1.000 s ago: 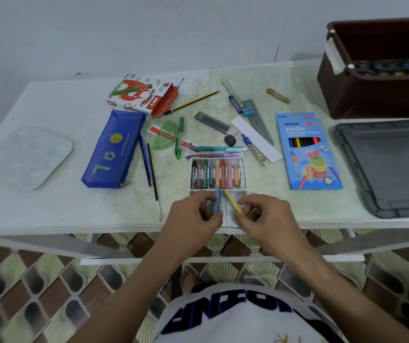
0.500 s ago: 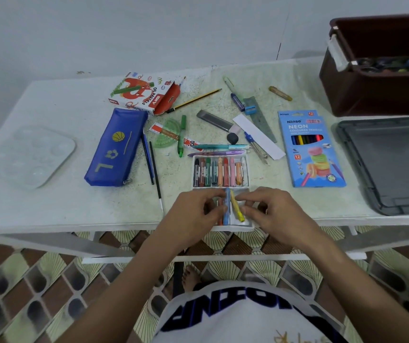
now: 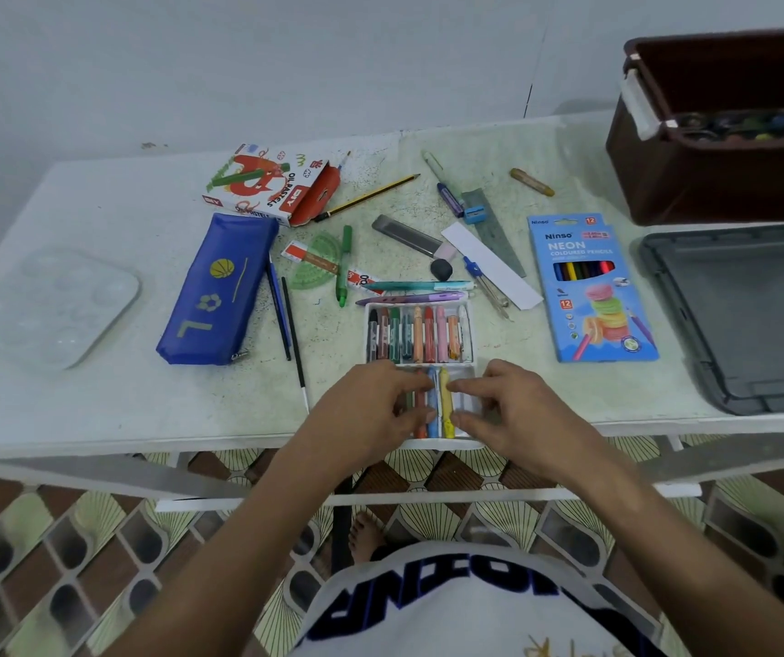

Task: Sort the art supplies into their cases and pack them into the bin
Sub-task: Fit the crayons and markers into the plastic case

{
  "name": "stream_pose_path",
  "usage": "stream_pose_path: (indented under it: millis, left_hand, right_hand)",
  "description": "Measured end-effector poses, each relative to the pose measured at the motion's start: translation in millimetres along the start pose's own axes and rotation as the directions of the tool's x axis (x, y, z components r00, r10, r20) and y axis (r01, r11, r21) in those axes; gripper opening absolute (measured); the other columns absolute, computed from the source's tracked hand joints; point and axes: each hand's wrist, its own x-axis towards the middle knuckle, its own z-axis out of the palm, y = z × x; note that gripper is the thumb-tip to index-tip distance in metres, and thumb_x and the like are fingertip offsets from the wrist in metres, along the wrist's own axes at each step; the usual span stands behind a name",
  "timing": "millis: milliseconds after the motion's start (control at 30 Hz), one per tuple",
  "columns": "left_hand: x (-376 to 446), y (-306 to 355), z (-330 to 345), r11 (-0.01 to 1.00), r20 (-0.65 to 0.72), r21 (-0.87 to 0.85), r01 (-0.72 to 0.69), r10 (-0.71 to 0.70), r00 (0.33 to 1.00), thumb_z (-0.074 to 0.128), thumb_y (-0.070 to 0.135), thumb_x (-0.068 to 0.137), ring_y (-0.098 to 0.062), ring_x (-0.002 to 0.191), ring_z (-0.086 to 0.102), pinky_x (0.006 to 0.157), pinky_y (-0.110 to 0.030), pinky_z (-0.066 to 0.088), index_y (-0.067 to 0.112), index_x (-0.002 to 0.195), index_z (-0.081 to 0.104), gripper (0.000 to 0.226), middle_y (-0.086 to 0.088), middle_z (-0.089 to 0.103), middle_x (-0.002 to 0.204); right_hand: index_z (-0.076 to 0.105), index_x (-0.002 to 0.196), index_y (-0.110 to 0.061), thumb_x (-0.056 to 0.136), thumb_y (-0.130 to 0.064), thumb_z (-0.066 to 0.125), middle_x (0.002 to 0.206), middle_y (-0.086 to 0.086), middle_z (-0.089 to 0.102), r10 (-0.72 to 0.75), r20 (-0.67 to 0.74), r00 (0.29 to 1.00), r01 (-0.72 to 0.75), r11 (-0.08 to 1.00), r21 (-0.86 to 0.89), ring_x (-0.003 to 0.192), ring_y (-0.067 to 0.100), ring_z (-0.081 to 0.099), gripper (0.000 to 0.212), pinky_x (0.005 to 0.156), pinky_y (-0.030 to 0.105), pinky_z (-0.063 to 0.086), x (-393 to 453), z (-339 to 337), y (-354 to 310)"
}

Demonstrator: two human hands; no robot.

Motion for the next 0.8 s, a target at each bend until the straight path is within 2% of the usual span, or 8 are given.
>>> stream_pose_path:
  millis: [200, 300, 400, 467, 533, 667, 733, 800]
  left_hand:
    - [3, -2, 2, 0.999, 0.003, 0.042, -0.011, 0.011, 1.0, 0.061, 0.045, 0.089, -0.004, 0.069, 0.041, 0.066, -0.021, 0.033, 0.03, 0.127, 0.06, 0.041, 0.015, 0.041, 0.079]
    - [5, -3, 0, 0.999, 0.031, 0.035, -0.008, 0.007, 0.999, 0.062, 0.045, 0.088, -0.004, 0.068, 0.041, 0.062, -0.019, 0.031, 0.029, 0.126, 0.061, 0.041, 0.017, 0.039, 0.075]
    - [13, -3, -10, 1.0, 0.095, 0.006, -0.006, 0.005, 0.995, 0.065, 0.041, 0.087, -0.001, 0.066, 0.047, 0.058, -0.01, 0.032, 0.028, 0.117, 0.067, 0.033, 0.015, 0.05, 0.077]
    - [27, -3, -20, 1.0, 0.126, -0.028, 0.001, 0.003, 0.992, 0.064, 0.037, 0.089, -0.002, 0.068, 0.055, 0.061, -0.009, 0.04, 0.027, 0.109, 0.071, 0.023, 0.012, 0.061, 0.08]
    - [48, -7, -31, 0.996, 0.093, -0.087, 0.037, -0.029, 0.995, 0.062, 0.035, 0.089, -0.007, 0.065, 0.058, 0.062, -0.018, 0.048, 0.028, 0.103, 0.071, 0.018, 0.009, 0.066, 0.08]
    - [109, -16, -48, 0.99, -0.05, -0.12, 0.074, -0.081, 0.995, 0.063, 0.034, 0.089, -0.014, 0.067, 0.061, 0.063, -0.026, 0.052, 0.02, 0.102, 0.07, 0.02, 0.002, 0.067, 0.079]
    - [143, -18, -56, 0.986, -0.14, -0.143, 0.086, -0.106, 0.984, 0.065, 0.035, 0.087, -0.014, 0.073, 0.061, 0.063, -0.02, 0.048, 0.019, 0.102, 0.07, 0.022, 0.002, 0.066, 0.081]
    - [177, -17, -62, 0.983, -0.209, -0.157, 0.1, -0.132, 0.969, 0.065, 0.036, 0.087, -0.013, 0.078, 0.059, 0.063, -0.019, 0.041, 0.017, 0.103, 0.07, 0.025, 0.004, 0.063, 0.082]
  right_hand:
    - [0.054, 0.132, -0.025, 0.089, -0.033, 0.063, 0.085, -0.012, 0.039, -0.005, 0.023, 1.0, 0.006, 1.0, -0.015, 0.072, 0.002, 0.044, 0.045, 0.063, 0.015, 0.032, 2, -1, -1]
    - [0.054, 0.133, -0.027, 0.089, -0.035, 0.062, 0.087, -0.015, 0.037, -0.01, 0.051, 0.999, 0.012, 0.999, -0.041, 0.078, 0.004, 0.044, 0.045, 0.071, 0.018, 0.033, 3, -3, 0]
    - [0.059, 0.127, -0.027, 0.087, -0.037, 0.065, 0.086, -0.015, 0.04, -0.013, 0.097, 0.995, 0.013, 1.0, -0.004, 0.074, 0.001, 0.045, 0.042, 0.065, 0.015, 0.034, 11, -12, 2]
    - [0.061, 0.124, -0.027, 0.086, -0.037, 0.067, 0.085, -0.012, 0.046, 0.003, 0.098, 0.995, -0.009, 0.998, 0.062, 0.072, 0.001, 0.048, 0.04, 0.061, 0.014, 0.035, 20, -23, 5]
    - [0.063, 0.121, -0.027, 0.086, -0.034, 0.068, 0.085, -0.012, 0.051, 0.022, 0.043, 0.999, -0.027, 0.993, 0.115, 0.07, 0.0, 0.048, 0.036, 0.06, 0.012, 0.035, 34, -38, 9]
    - [0.07, 0.109, -0.021, 0.086, -0.026, 0.068, 0.086, -0.007, 0.063, 0.084, -0.161, 0.983, -0.064, 0.99, 0.13, 0.063, -0.001, 0.051, 0.024, 0.054, 0.003, 0.037, 85, -67, 30]
    - [0.071, 0.104, -0.016, 0.086, -0.023, 0.068, 0.083, -0.007, 0.064, 0.113, -0.261, 0.959, -0.081, 0.988, 0.13, 0.061, -0.005, 0.052, 0.02, 0.055, 0.0, 0.035, 116, -82, 43]
    - [0.072, 0.101, -0.012, 0.085, -0.019, 0.066, 0.082, -0.006, 0.065, 0.125, -0.344, 0.931, -0.083, 0.988, 0.133, 0.062, -0.005, 0.055, 0.019, 0.064, 0.005, 0.04, 146, -94, 57]
